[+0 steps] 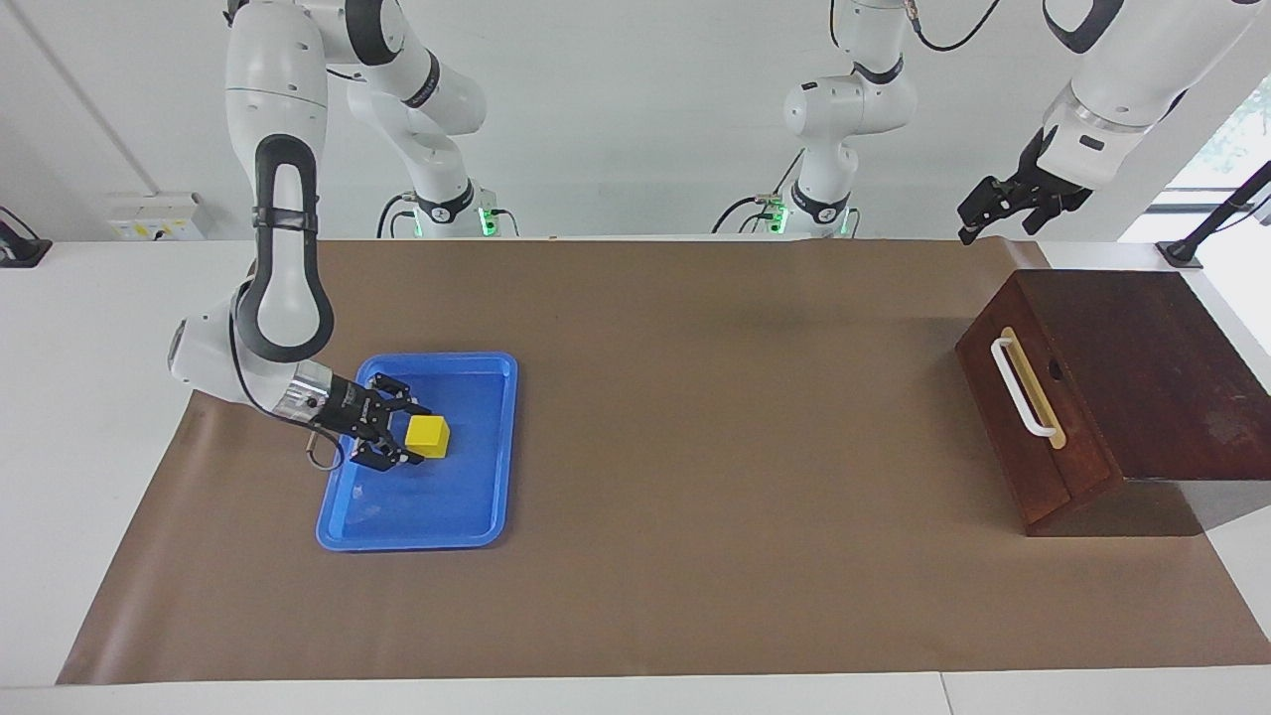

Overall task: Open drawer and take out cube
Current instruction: 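Lower the cube into the blue tray and open the right gripper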

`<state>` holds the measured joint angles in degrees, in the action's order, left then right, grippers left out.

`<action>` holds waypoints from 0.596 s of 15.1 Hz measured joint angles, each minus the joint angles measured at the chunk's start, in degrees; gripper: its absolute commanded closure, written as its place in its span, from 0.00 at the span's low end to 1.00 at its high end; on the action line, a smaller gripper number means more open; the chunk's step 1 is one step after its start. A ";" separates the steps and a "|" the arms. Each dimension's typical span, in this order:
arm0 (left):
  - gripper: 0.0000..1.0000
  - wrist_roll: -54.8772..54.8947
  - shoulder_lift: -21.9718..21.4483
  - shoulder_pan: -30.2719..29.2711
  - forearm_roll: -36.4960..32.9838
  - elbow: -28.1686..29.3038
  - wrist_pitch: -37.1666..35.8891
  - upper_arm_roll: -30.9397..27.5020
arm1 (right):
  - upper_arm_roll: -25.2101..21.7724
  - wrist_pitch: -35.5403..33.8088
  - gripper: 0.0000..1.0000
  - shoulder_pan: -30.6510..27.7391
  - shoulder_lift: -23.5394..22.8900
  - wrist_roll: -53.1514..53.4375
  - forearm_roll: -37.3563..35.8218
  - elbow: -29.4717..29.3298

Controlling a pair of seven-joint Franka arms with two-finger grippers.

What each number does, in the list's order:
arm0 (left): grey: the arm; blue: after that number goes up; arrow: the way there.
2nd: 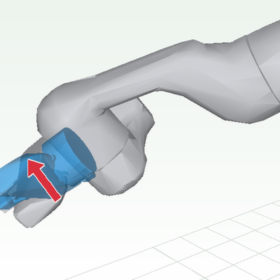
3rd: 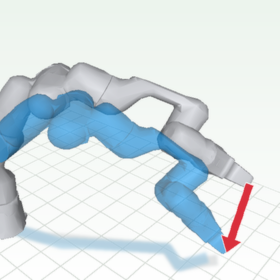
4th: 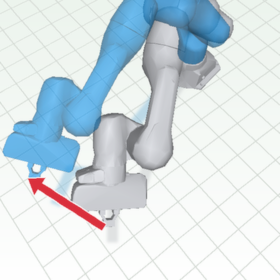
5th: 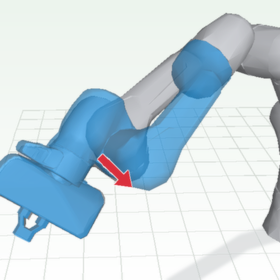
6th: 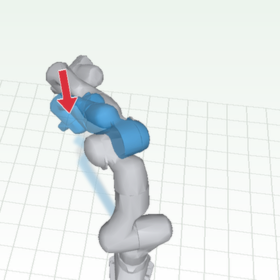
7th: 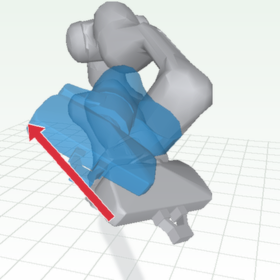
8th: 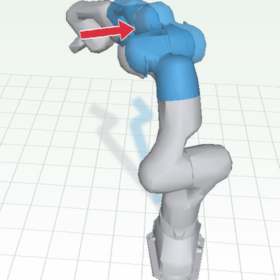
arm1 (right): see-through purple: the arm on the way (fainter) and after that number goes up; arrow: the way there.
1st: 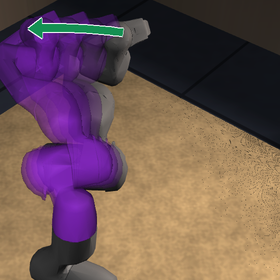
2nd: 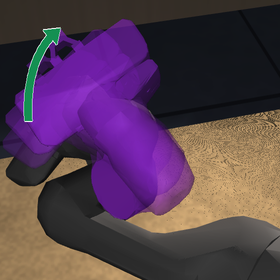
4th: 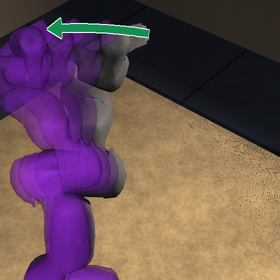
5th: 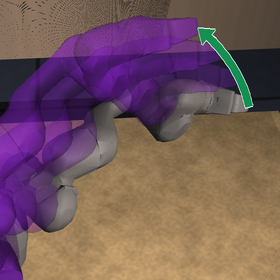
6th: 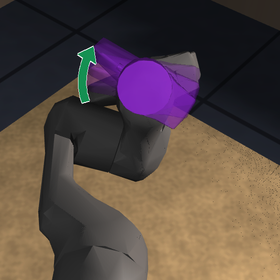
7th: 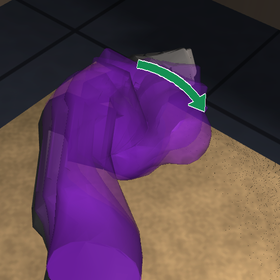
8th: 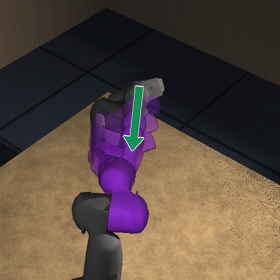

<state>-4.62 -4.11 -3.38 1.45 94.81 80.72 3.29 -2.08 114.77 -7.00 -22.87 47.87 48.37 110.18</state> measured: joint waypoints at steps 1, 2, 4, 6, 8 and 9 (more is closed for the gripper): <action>0.00 0.07 0.36 0.03 0.10 -0.14 -0.04 0.08 | 0.02 -0.11 0.00 0.53 0.57 0.00 -1.05 -0.27; 0.00 0.07 0.41 0.05 0.14 -0.19 -0.06 0.23 | 0.03 -0.12 0.00 1.22 1.24 0.00 -2.13 -0.58; 0.00 -0.66 0.38 0.16 0.17 -0.48 -0.11 0.35 | 0.04 -0.27 0.00 2.70 3.04 0.00 -4.50 -1.23; 0.00 -1.18 0.37 0.16 0.18 -0.98 -0.28 0.28 | 0.04 -0.86 0.00 4.06 5.35 0.18 -6.23 -1.62; 0.00 -1.18 0.30 0.17 0.18 -1.26 -0.40 0.28 | 0.04 -2.58 0.00 4.71 8.06 1.51 -8.41 -1.84; 0.00 -1.18 0.28 0.16 0.18 -1.38 -0.46 0.27 | 0.03 -3.64 0.00 4.78 9.45 1.86 -9.84 -2.05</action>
<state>-5.80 -3.83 -3.21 1.64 93.43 80.27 3.56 -2.05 111.13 -2.22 -13.42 49.73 38.53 108.13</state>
